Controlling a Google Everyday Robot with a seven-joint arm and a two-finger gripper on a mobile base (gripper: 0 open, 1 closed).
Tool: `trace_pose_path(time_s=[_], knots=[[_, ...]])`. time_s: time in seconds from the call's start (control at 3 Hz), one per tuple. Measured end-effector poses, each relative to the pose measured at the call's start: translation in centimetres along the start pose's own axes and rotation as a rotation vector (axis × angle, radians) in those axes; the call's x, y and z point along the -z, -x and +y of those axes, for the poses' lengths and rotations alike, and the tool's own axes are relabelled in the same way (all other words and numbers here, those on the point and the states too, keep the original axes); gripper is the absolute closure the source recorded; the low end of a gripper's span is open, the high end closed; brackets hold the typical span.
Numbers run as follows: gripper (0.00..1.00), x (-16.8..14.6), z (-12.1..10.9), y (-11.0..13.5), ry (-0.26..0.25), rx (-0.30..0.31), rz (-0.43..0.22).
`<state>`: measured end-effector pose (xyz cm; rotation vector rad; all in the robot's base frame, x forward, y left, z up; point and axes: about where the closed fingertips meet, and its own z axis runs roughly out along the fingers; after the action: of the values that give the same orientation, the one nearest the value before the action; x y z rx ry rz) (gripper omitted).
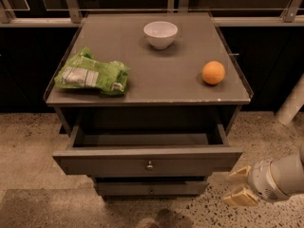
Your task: Close top drawer
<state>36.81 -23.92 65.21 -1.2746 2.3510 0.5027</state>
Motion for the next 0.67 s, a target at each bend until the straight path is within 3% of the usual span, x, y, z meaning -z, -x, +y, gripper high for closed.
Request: trace_pose_path(time_s=[0.33, 0.67], knots=[[0.70, 0.0, 0.0, 0.0, 0.000, 0.000, 0.000], [0.93, -0.5, -1.6, -1.0, -0.044, -0.037, -0.090]])
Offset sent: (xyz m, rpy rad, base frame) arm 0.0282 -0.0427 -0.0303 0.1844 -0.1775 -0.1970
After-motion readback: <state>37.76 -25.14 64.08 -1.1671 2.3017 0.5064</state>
